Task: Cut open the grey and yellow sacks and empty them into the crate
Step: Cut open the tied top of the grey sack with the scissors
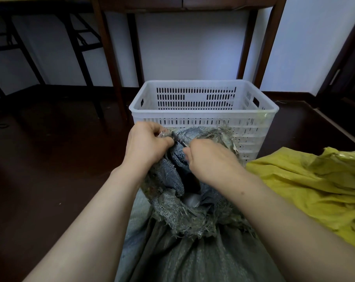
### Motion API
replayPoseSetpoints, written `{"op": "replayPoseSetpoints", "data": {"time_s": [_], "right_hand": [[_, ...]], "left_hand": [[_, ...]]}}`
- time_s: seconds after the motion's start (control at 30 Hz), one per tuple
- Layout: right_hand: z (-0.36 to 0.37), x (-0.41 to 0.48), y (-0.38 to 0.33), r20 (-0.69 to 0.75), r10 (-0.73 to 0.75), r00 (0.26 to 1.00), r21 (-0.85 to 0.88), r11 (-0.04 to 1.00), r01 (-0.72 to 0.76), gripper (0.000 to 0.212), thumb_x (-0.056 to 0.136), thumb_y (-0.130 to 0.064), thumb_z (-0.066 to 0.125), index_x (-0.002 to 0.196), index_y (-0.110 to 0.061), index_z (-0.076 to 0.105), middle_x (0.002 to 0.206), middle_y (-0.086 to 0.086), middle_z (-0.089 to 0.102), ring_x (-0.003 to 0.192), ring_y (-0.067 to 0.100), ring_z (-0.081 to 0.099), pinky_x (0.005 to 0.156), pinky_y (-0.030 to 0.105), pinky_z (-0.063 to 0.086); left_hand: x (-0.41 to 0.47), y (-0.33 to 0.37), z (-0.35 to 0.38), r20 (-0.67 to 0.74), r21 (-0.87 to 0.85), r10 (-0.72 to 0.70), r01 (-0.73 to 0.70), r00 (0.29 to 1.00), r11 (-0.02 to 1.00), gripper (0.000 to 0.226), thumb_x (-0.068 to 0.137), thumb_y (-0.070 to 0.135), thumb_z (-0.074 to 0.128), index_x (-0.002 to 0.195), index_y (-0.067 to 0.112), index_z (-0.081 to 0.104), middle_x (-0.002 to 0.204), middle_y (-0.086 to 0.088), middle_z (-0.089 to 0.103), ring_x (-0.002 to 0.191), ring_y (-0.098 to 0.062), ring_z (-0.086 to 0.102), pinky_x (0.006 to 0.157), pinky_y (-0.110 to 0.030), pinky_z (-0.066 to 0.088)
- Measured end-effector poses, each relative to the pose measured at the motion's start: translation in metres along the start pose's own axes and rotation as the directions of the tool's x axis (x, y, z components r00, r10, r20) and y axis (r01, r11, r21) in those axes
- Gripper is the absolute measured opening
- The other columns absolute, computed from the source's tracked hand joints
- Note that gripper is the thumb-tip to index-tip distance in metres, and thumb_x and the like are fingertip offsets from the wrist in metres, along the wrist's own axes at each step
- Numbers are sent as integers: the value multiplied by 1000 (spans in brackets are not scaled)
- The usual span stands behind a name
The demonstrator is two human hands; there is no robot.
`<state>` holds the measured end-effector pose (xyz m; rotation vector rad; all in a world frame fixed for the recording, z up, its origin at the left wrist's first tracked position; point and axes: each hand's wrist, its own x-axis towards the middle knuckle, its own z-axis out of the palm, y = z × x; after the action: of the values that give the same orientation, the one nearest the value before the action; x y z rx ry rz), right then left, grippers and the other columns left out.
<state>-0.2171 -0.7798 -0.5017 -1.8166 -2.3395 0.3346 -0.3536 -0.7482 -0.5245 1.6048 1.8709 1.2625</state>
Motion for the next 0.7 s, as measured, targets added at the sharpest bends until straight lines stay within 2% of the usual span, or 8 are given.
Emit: {"op": "replayPoseSetpoints", "data": {"time_s": [0.13,0.23,0.33,0.4,0.47,0.6,0.63,0.7], "right_hand": [[6,5,2,-73,11,997,28,1000,-9,29,98,-22,43,72,-15,33,67,-4,34,67,22,41,57,32,31],[5,10,3,-134,25,991,113,994,-10,17,99,-29,41,85,-20,37,82,1,42,76,24,41,63,34,33],[1,16,3,-177,24,984,174,985,7,19,98,-30,40,91,-16,51,87,2,46,80,25,45,66,33,34],[-2,18,2,-166,28,986,236,972,12,26,98,-30,40,97,-14,59,88,2,51,86,26,53,68,34,39],[-2,18,4,-139,38,990,296,955,4,30,98,-33,38,98,-15,61,87,2,56,87,27,57,73,35,46],[-1,14,6,-88,33,996,379,925,3,32,98,-38,37,95,-16,60,84,4,62,80,28,61,78,40,52],[0,14,7,-84,33,996,379,925,2,32,98,-38,37,94,-17,60,87,5,64,80,28,61,78,40,52],[2,14,7,-85,36,996,353,936,-4,33,98,-39,36,96,-18,60,88,4,63,80,26,59,76,39,51]], "left_hand": [[-4,6,3,85,-77,22,-16,996,997,8,69,6,75,68,9,68,71,-7,69,69,-21,63,68,-35,53],[-5,11,3,131,-115,65,-50,989,992,11,69,4,74,79,1,71,81,-17,71,83,-33,68,76,-46,56],[-3,11,2,56,-130,78,-71,995,989,9,68,13,76,73,18,69,75,-3,70,77,-22,67,71,-36,55],[-2,9,2,-38,-85,67,-70,997,994,29,64,24,82,74,27,55,78,12,59,70,-5,56,62,-21,45],[-1,6,2,-93,-29,56,-59,994,998,54,57,34,85,90,26,44,97,9,45,83,-8,51,69,-19,42],[-3,3,-2,105,-224,-20,43,994,974,90,66,22,84,140,20,33,122,5,52,111,-14,54,94,-30,42],[-4,3,-3,176,-292,-42,93,983,952,82,69,16,82,140,18,40,121,1,59,109,-17,58,96,-35,46],[-6,2,-2,237,-328,-61,139,970,934,49,71,14,80,118,10,64,109,-11,69,100,-24,65,95,-46,50]]}}
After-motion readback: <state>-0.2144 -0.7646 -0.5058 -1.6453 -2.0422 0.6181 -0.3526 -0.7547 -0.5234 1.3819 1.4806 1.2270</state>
